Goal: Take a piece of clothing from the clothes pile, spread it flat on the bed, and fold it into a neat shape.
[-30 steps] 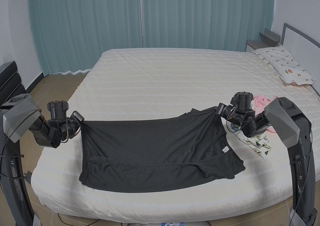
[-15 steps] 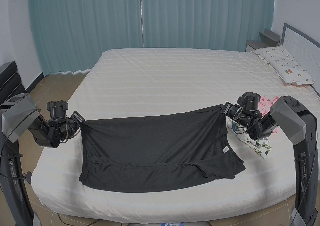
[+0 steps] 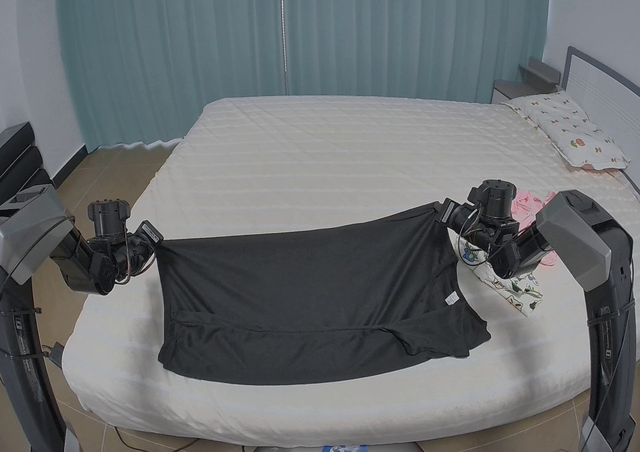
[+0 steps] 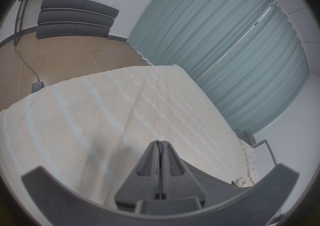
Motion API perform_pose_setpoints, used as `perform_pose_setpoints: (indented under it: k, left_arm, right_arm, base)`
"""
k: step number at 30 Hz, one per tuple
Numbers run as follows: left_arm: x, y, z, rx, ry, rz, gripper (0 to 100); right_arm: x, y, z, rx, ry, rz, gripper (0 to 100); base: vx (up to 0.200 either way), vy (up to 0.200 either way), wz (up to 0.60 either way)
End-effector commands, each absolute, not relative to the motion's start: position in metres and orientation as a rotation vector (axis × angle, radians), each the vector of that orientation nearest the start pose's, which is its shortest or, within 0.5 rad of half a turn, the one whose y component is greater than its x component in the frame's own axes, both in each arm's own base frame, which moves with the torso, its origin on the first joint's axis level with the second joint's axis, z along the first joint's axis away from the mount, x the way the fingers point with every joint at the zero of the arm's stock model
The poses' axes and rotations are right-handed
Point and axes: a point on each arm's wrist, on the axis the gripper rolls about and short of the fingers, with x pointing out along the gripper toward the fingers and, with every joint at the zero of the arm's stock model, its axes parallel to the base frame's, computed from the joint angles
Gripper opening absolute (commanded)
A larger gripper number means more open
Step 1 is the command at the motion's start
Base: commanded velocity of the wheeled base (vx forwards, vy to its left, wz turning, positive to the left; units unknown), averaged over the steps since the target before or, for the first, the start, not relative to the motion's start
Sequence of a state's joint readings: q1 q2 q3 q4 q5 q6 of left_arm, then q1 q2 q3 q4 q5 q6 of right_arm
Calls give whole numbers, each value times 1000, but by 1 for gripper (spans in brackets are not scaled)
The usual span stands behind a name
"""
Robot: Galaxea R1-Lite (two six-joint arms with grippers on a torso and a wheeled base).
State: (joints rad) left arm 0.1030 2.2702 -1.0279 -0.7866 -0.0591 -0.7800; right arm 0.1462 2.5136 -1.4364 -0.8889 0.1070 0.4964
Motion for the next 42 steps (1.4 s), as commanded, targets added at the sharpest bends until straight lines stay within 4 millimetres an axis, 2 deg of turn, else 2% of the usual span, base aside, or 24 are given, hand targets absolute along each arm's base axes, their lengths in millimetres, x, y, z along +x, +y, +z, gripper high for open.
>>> perform_pose_setpoints:
  k: [1,4,11,17,22,27,36,42]
  left_arm:
    - [409,43,44,-806,416,223,0]
    - [404,46,46,-800,422,226,0]
    - [393,46,38,-755,465,234,0]
    - [375,46,29,-701,537,203,0]
    - [365,46,24,-686,573,201,0]
    - [352,44,13,-643,637,201,0]
    - [330,40,-6,-615,750,178,0]
    - [325,40,-21,-576,804,173,0]
  right_arm:
    - [482,67,45,489,251,188,0]
    - [478,60,44,490,266,170,0]
    - [465,58,31,485,327,161,0]
    - [440,55,29,450,403,204,0]
    - [422,52,19,401,470,219,0]
    - [399,47,1,325,559,241,0]
    - [372,45,-22,255,635,265,0]
    - [363,43,-34,224,667,277,0]
  base:
    - [0,0,0]
    - [0,0,0]
    - [0,0,0]
    - [0,0,0]
    - [0,0,0]
    - [0,0,0]
    - [0,0,0]
    - [0,0,0]
